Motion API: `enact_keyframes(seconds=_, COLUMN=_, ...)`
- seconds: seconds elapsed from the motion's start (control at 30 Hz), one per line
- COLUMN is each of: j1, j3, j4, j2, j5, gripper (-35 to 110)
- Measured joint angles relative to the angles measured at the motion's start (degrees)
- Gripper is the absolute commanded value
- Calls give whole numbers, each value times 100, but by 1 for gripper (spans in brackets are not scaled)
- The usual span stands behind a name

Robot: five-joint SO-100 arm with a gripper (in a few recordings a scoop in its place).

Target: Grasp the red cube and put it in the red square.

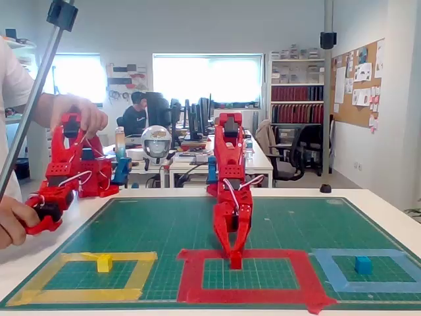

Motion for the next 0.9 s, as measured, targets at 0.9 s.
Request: enact_keyframes(seconds=0.9, j1=0, j3=-668, j4=-158, j2=-562, j5=0, gripper=-1)
